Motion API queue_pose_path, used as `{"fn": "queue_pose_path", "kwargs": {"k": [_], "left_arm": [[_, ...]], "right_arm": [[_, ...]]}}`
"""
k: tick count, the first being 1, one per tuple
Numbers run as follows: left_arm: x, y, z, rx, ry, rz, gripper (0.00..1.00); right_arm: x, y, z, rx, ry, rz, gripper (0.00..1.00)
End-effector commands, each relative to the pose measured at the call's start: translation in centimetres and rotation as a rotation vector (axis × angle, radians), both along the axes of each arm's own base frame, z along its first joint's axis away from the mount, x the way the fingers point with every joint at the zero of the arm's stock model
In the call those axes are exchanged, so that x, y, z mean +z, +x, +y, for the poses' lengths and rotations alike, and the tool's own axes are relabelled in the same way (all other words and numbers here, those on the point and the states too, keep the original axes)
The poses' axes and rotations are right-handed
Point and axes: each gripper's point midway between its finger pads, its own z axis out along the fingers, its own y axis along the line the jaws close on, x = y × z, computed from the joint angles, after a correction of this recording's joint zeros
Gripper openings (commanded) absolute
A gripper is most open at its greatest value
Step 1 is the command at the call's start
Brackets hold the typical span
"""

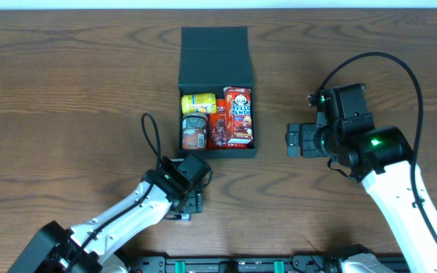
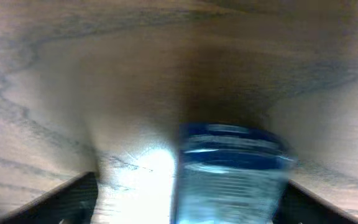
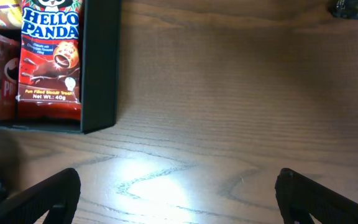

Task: Pack container
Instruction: 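Grasp the blue-white battery pack with the left gripper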

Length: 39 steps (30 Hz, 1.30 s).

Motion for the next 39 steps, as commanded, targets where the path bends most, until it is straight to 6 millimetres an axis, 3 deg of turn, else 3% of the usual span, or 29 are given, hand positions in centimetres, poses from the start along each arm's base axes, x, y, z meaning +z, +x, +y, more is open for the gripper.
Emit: {"fn": "queue_pose_path", "kwargs": {"k": [1,7,13,20,27,34,39], "left_arm": [[-0.4,0.0,0.5,0.007,0.028,-0.005,0.71],[-0.4,0.1,0.5,0.007,0.025,-0.009,0.62],[-0.4,0.1,0.4,0.007,0.024,-0.009,0.44],[-0.4,0.1,0.4,0.017,0.023,-0.01,0.37],[-0.4,0.1,0.4,0.017,0.023,-0.01,0.07],[0.0,0.0,-0.2,0.015,-0.009,0.002,0.06],[2.6,1.3,-1.2,0.002,-0.022,-0.026,0.06]], "right_arm": [[-0.1,-0.1,0.0,0.016,-0.015,-0.005,0.99],[-0.1,-0.1,0.0,0.016,-0.015,-0.005,0.99],[-0.1,-0.1,0.0,0.016,-0.015,-0.005,0.99],[-0.1,-0.1,0.0,0.015,-0.017,-0.005,0.99],[-0.1,-0.1,-0.2,0.011,-0.024,-0.007,0.99],[0.0,0.1,-0.7,-0.005,-0.054,-0.015,0.99],[0.0,0.1,-0.8,-0.006,-0.057,-0.016,0.99]]}}
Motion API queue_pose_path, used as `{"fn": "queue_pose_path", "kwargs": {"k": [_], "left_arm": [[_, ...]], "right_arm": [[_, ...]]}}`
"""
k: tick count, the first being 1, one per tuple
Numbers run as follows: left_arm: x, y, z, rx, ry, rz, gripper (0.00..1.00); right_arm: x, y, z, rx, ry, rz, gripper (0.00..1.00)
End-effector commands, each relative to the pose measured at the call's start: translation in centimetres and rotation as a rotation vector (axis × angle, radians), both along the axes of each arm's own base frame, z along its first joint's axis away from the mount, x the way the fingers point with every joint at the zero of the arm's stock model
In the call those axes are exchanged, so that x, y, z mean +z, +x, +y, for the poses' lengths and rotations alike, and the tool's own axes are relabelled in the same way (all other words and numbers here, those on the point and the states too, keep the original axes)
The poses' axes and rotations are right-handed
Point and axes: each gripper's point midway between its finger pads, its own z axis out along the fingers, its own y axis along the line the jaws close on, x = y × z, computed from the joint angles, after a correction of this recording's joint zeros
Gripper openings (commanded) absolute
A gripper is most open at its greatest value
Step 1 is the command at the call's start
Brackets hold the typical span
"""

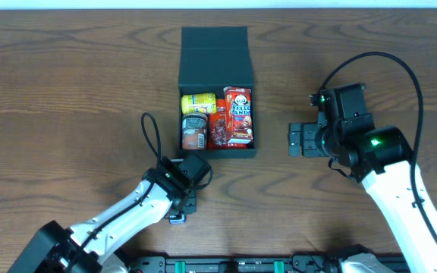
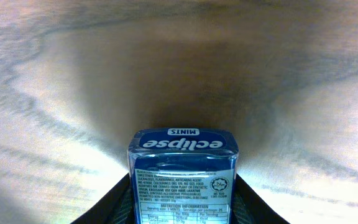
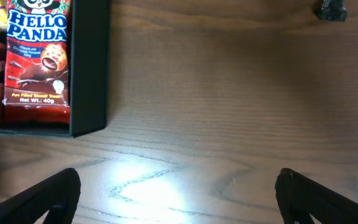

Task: Pack container
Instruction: 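Grasp the blue-white battery pack with the left gripper, then carry the battery pack over the box and lower it into the middle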

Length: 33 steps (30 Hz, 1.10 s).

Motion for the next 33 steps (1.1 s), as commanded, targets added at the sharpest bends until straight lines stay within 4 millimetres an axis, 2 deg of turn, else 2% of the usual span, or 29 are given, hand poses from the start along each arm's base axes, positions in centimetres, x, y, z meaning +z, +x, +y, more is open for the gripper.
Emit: {"fn": "queue_pose_path", "kwargs": {"k": [1,8,14,18,20,23,27,33], "left_arm": [[2.9,2.0,-1.7,-0.017,-0.04,-0.059,0.06],[9.2,4.3,-3.7,-0.081,-0.07,-0.104,0.06],[15.5,7.4,-6.1,-0.189,-0.146,-0.23,0.06],[17.9,10.1,-7.0,-0.23,-0.177,-0.277,0.06],[18.1,11.5,-7.4,-0.249,-0.179,-0.275,0.06],[17.4,13.8,-7.9,-0.245,-0.166,-0.248,0.06],[14.7,16.5,-8.8,-0.236,-0.157,-0.207,0.06],[11.3,18.9,-10.2,-0.231,-0.155,-0.203,0.06]], "right_arm": [[0.0,-0.1,-0.2,0.01,-0.024,-0.007,0.99],[0.0,-0.1,-0.2,0.011,-0.025,-0.007,0.99],[0.0,-0.1,-0.2,0.009,-0.027,-0.008,0.99],[0.0,-0.1,-0.2,0.009,-0.027,-0.008,0.99],[0.0,-0.1,-0.2,0.009,-0.027,-0.008,0.99],[-0.1,-0.1,-0.3,0.009,-0.028,-0.004,0.99],[-0.1,-0.2,-0.3,0.009,-0.029,0.0,0.99],[-0.1,-0.2,-0.3,0.009,-0.03,0.0,0.99]]}}
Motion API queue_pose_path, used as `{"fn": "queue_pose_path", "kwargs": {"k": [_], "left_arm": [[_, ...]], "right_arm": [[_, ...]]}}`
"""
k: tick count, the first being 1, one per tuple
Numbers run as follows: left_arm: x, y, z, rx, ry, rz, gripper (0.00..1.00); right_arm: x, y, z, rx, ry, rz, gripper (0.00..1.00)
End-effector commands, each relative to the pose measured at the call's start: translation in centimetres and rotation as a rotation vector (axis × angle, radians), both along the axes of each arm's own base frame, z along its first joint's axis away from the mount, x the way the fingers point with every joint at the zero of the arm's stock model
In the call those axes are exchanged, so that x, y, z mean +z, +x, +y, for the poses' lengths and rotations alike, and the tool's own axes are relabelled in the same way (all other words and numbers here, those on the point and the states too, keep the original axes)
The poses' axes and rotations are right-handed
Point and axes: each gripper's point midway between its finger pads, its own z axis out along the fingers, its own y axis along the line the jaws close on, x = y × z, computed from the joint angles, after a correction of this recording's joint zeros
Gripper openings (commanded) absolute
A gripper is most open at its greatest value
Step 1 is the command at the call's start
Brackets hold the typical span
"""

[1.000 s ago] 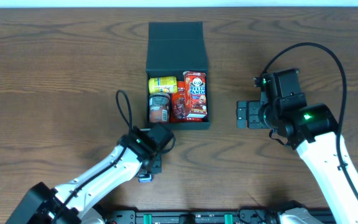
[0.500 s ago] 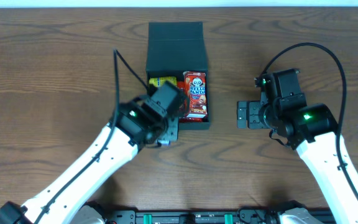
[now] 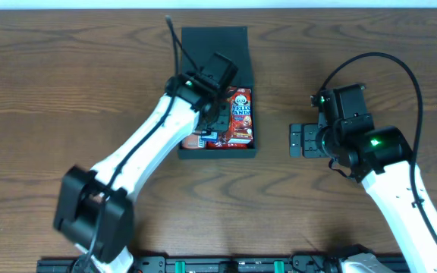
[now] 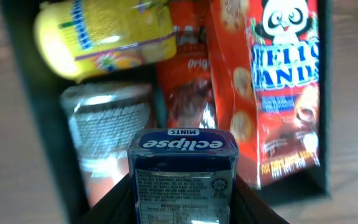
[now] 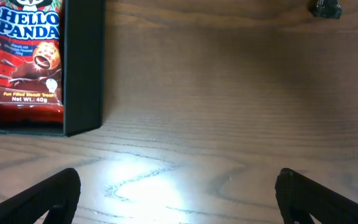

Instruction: Pack container

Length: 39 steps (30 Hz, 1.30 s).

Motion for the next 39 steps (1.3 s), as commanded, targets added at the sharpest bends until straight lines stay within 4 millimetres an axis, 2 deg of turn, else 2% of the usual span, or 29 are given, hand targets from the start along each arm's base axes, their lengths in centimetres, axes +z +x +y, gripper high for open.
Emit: {"fn": "queue_pose_path", "kwargs": {"k": [1,3,10,14,18,19,20,25,27,30,32,36,39], "left_arm": [[-0.4,1.1,-0.7,-0.017,-0.015,-0.012,0.06],[-1.4,1.5,-1.0,-0.016,-0.009,-0.004,0.06],[-3.2,2.9,-1.6,-0.006,-0.008,-0.022,0.06],[-4.4,2.8,-1.5,0.016,0.005,0.004,0.06],[-4.8,2.6,-1.2,0.02,0.025,0.014,0.06],[-4.8,2.6,-1.1,0.022,0.03,0.014,0.09],[-4.9,2.6,-0.8,0.03,0.044,0.013,0.18],[-5.0,2.5,0.0,0.048,0.08,0.015,0.31],[-5.0,2.4,0.0,0.047,0.081,0.017,0.44],[-4.9,2.4,0.0,0.047,0.081,0.016,0.53],[-4.9,2.4,-0.1,0.045,0.081,0.016,0.57],[-4.8,2.3,-0.2,0.043,0.079,0.014,0.57],[-3.1,2.6,-0.4,0.043,0.057,-0.011,0.57]], "right_arm": [[0.0,-0.1,0.0,0.014,-0.018,-0.006,0.99],[0.0,-0.1,0.0,0.014,-0.018,-0.006,0.99],[0.0,-0.1,0.0,0.014,-0.018,-0.006,0.99],[0.0,-0.1,-0.1,0.013,-0.019,-0.006,0.99],[0.0,-0.1,-0.1,0.012,-0.021,-0.006,0.99],[0.0,-0.1,-0.1,0.012,-0.021,-0.006,0.99],[0.0,-0.1,-0.2,0.011,-0.024,-0.007,0.99],[0.1,0.0,-0.4,0.004,-0.037,-0.011,0.99],[0.1,0.0,-0.4,0.004,-0.037,-0.01,0.99],[0.1,0.0,-0.4,0.004,-0.037,-0.01,0.99],[0.1,0.0,-0.4,0.004,-0.037,-0.01,0.99],[0.1,0.0,-0.4,0.004,-0.037,-0.011,0.99],[0.1,0.1,-0.7,-0.006,-0.05,-0.016,0.99]]}}
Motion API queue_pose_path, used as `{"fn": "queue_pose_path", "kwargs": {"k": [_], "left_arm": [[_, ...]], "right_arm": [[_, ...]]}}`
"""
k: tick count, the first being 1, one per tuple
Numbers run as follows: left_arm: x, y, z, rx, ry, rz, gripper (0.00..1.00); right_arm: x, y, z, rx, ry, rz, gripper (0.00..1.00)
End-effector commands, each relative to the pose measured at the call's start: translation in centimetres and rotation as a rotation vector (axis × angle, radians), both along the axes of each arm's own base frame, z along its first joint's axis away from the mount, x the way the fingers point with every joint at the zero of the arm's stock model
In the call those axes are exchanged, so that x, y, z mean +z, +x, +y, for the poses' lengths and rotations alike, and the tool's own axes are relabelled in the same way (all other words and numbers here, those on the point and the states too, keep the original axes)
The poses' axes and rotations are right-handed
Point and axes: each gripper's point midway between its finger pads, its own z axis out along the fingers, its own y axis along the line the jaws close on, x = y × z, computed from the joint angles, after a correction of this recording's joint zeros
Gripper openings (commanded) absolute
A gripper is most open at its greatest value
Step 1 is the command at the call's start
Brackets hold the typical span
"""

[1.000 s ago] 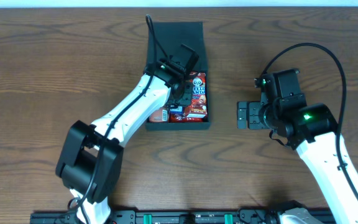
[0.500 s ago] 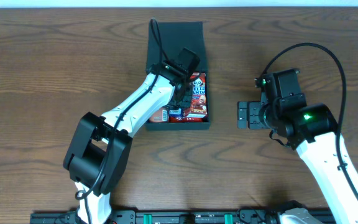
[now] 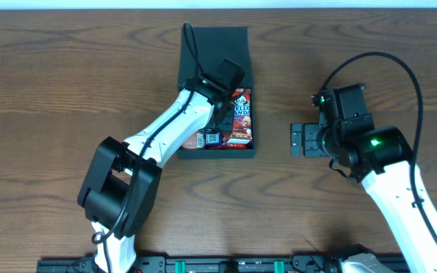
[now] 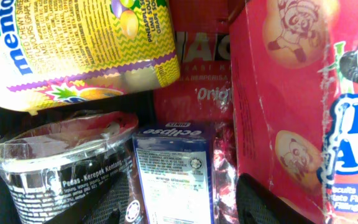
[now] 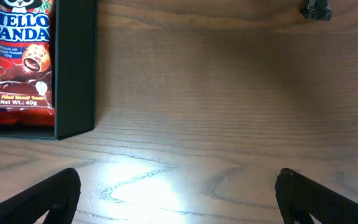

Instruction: Pack container

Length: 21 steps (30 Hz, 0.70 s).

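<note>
The black container lies open, its lid folded back. Inside it are a yellow Mentos pack, a foil-lidded chip cup, a red foil packet and a Hello Panda box. A blue Eclipse mints tin stands on end between the cup and the red packet. My left gripper is down in the container, open round the tin, with a gap showing on its right side. My right gripper hangs open over bare wood to the right of the container.
The wooden table stretches to both sides of the container. A small black object lies on the table far from the right gripper. My left arm reaches across the container's front edge.
My left gripper has gone lower into the container and opened. The mints tin now stands between the chip cup and the red packet. The right arm has barely moved.
My left gripper was open round the mints tin on the table near the front edge. Then it was shut on the tin there. Then it held the tin above the open container. Now the tin stands inside and the gripper is open.
</note>
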Motion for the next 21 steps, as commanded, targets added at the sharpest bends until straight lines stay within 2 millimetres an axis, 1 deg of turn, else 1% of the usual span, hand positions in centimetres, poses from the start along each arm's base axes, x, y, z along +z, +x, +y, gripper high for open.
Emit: {"fn": "queue_pose_path", "kwargs": {"k": [1,2,4,5,6,7,8,9,10,11,12,13,15,16,17,21], "left_arm": [[3.4,1.3,-0.1,0.007,-0.02,-0.078,0.57],[4.4,1.4,-0.2,0.008,-0.028,-0.098,0.57],[7.9,1.7,0.1,0.015,-0.046,-0.161,0.61],[9.1,1.7,0.3,0.018,-0.051,-0.182,0.63],[11.0,1.6,0.6,0.022,-0.06,-0.215,0.67],[12.5,1.4,0.8,0.025,-0.068,-0.239,0.72],[14.3,1.0,1.1,0.025,-0.084,-0.265,0.78],[15.9,0.5,1.4,0.024,-0.097,-0.286,0.83],[17.6,-0.1,1.9,0.021,-0.11,-0.308,0.91],[18.7,-0.8,2.3,0.021,-0.119,-0.32,0.97],[19.7,-1.4,2.7,0.022,-0.126,-0.331,0.98],[20.6,-2.2,3.3,0.022,-0.131,-0.339,0.95],[21.9,-3.6,4.1,0.023,-0.138,-0.348,0.95],[22.6,-4.5,4.7,0.023,-0.14,-0.35,0.95],[23.3,-5.5,5.4,0.023,-0.14,-0.351,0.95],[24.2,-7.4,6.6,0.022,-0.141,-0.347,0.95]], "right_arm": [[0.1,0.1,-0.6,-0.012,-0.042,-0.015,0.99],[0.2,0.1,-1.0,-0.031,-0.055,-0.02,0.99],[0.2,0.2,-1.5,-0.057,-0.073,-0.027,0.99],[0.3,0.2,-1.5,-0.058,-0.072,-0.028,0.99],[0.3,0.3,-1.5,-0.059,-0.072,-0.03,0.99],[0.3,0.3,-1.6,-0.063,-0.075,-0.032,0.99],[0.4,0.5,-1.9,-0.074,-0.08,-0.038,0.99],[0.5,0.7,-2.5,-0.107,-0.089,-0.049,0.99],[0.6,0.9,-3.4,-0.158,-0.098,-0.059,0.99],[0.7,1.0,-4.2,-0.209,-0.102,-0.066,0.99],[0.7,1.1,-4.9,-0.246,-0.097,-0.069,0.99],[0.7,1.3,-5.6,-0.278,-0.091,-0.07,0.99],[0.8,1.8,-6.9,-0.346,-0.069,-0.085,0.99],[0.9,2.2,-7.6,-0.385,-0.053,-0.1,0.99],[0.9,3.2,-8.4,-0.421,-0.016,-0.117,0.99],[-0.2,5.2,-10.9,-0.55,0.026,-0.105,0.99]]}}
